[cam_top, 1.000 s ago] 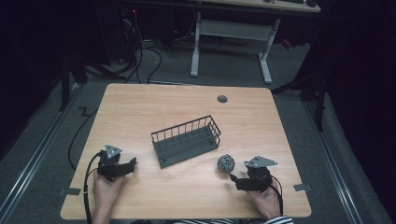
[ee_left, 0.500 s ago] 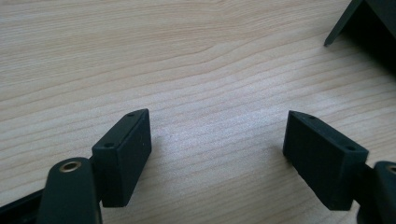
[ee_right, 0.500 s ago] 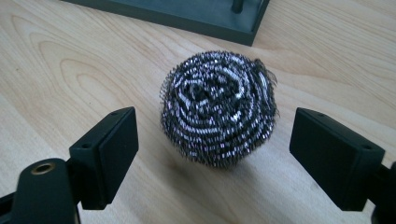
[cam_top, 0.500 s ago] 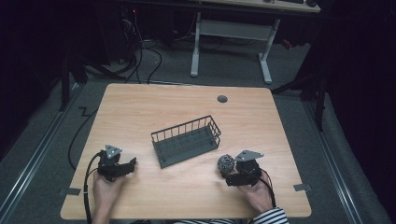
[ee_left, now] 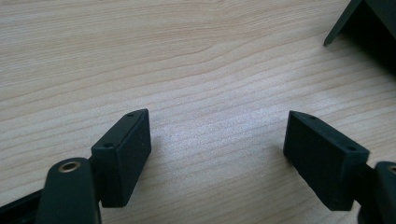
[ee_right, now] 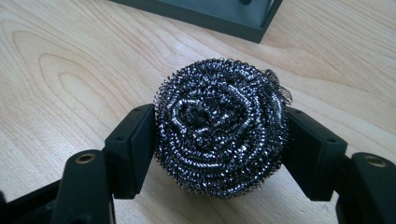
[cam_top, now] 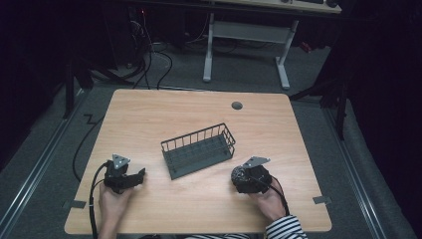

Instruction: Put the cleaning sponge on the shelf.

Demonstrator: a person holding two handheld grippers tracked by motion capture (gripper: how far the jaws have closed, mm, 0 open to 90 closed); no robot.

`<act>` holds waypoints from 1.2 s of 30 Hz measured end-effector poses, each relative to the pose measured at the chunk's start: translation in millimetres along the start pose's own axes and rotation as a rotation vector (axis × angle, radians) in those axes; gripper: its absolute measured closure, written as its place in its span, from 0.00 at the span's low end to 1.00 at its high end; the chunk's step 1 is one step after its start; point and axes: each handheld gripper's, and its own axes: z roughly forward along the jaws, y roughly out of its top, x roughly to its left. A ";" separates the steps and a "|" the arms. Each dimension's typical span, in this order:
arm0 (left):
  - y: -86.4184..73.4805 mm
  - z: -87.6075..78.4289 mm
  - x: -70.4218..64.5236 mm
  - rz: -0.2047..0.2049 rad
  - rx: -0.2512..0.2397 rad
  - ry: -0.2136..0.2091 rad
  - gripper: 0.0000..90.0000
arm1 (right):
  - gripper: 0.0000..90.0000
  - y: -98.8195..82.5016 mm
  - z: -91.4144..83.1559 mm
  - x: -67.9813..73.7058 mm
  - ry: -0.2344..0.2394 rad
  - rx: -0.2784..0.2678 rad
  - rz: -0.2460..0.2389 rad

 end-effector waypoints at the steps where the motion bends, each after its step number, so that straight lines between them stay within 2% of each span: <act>1: 0.0 0.0 0.0 0.000 0.000 0.000 0.26 | 0.36 0.0 0.0 0.0 0.000 0.000 0.000; 8: 0.0 0.0 -0.1 0.001 0.000 -0.001 0.26 | 0.40 0.3 -5.0 3.0 0.026 -0.003 -0.026; 15: 0.0 0.0 -0.1 0.001 0.000 -0.001 0.26 | 0.40 2.6 -10.7 2.9 0.043 -0.019 -0.025; 24: 0.0 0.0 -0.1 0.001 0.000 -0.002 0.26 | 0.40 19.5 -31.8 -1.7 0.072 -0.072 -0.031; 30: 0.1 0.1 -0.1 0.001 0.000 -0.002 0.26 | 0.40 28.2 -39.6 -8.1 0.098 -0.097 -0.007; 36: 0.1 0.1 -0.1 0.001 0.000 -0.003 0.26 | 0.40 36.9 -46.5 -11.2 0.108 -0.111 -0.010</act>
